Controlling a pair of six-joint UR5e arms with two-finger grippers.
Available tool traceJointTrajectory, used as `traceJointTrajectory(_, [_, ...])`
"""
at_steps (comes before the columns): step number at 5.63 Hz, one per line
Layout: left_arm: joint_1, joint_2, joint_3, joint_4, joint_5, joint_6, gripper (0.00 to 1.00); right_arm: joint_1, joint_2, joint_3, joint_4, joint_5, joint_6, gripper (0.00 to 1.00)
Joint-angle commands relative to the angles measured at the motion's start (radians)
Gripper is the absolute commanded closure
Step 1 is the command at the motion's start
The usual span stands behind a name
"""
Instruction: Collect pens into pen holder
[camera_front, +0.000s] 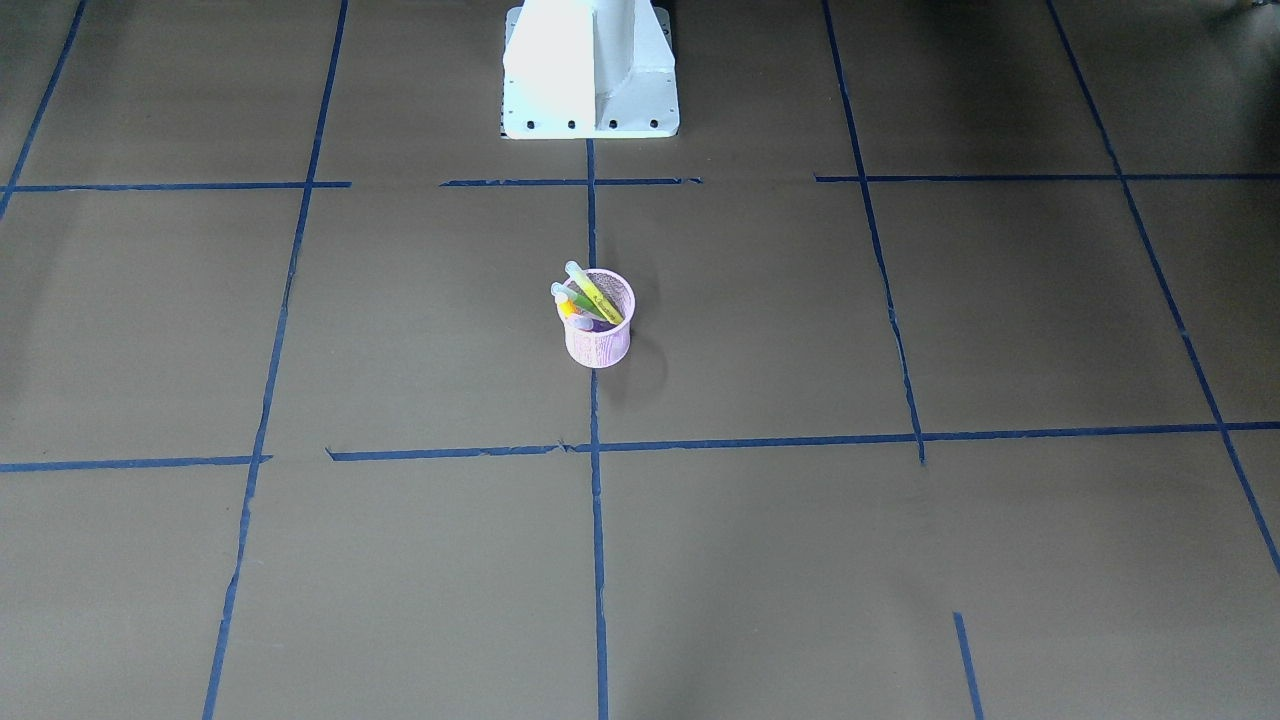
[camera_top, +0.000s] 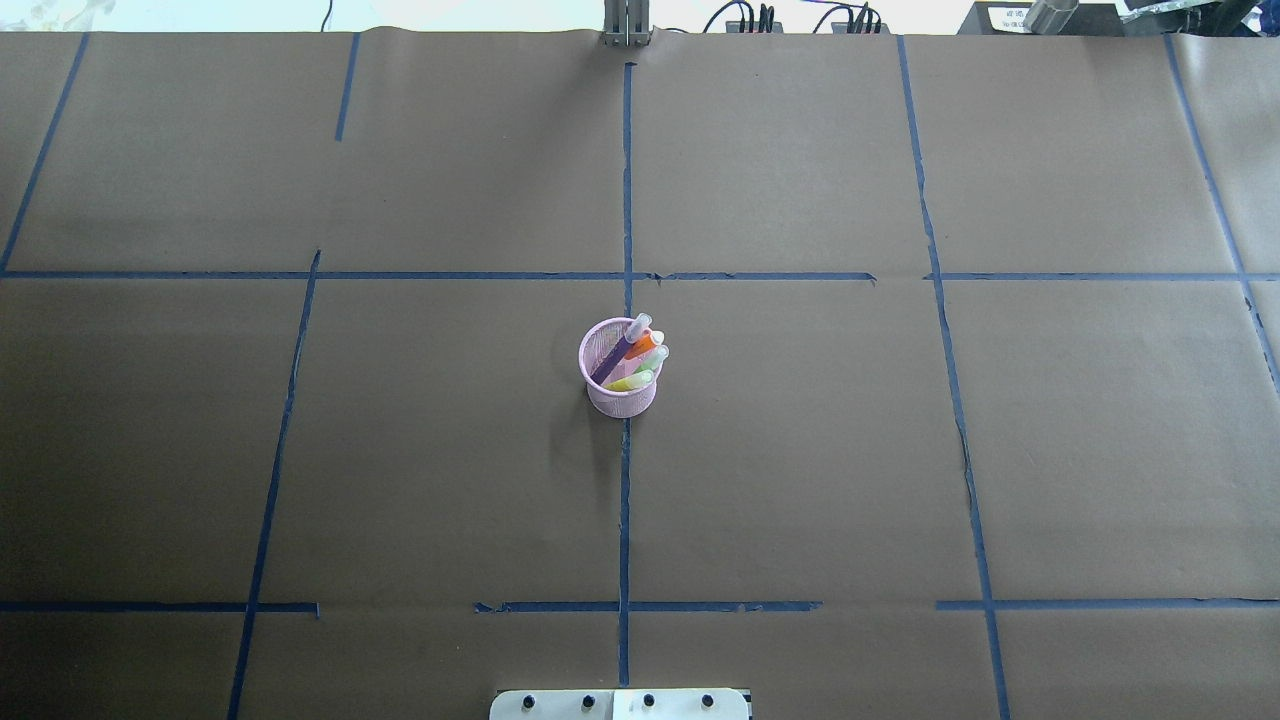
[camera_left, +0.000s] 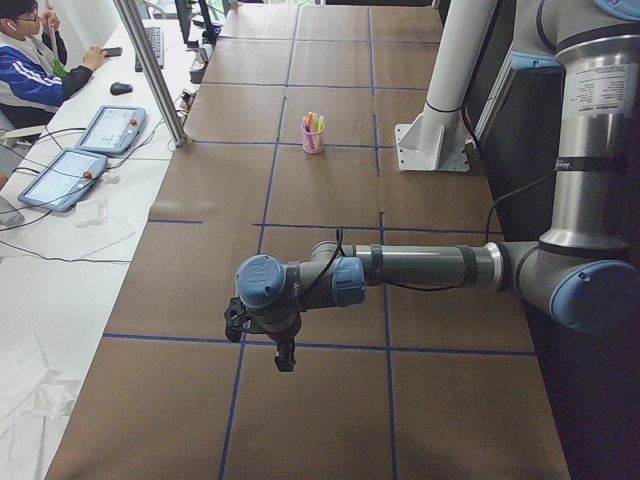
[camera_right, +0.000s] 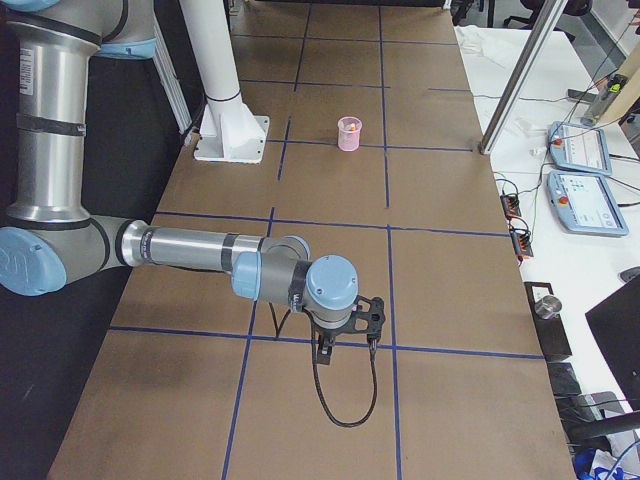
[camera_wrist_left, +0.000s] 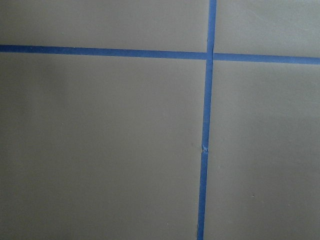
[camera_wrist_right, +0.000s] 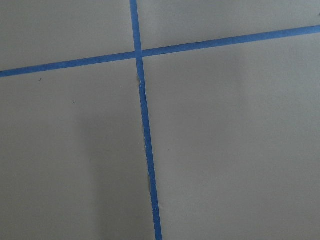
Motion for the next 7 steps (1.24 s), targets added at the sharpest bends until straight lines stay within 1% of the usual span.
traceJointTrajectory(1, [0.0,0.0,0.001,-0.001,0.0,-0.002,0.0,-0.001,0.008,-0.007,0.015,0.001,0.047,0.0])
traceJointTrajectory(7, [-0.001,-0.001,-0.007,0.001,0.002,-0.002,0.0,-0.001,0.01,-0.001,0.017,0.003,0.051,0.0])
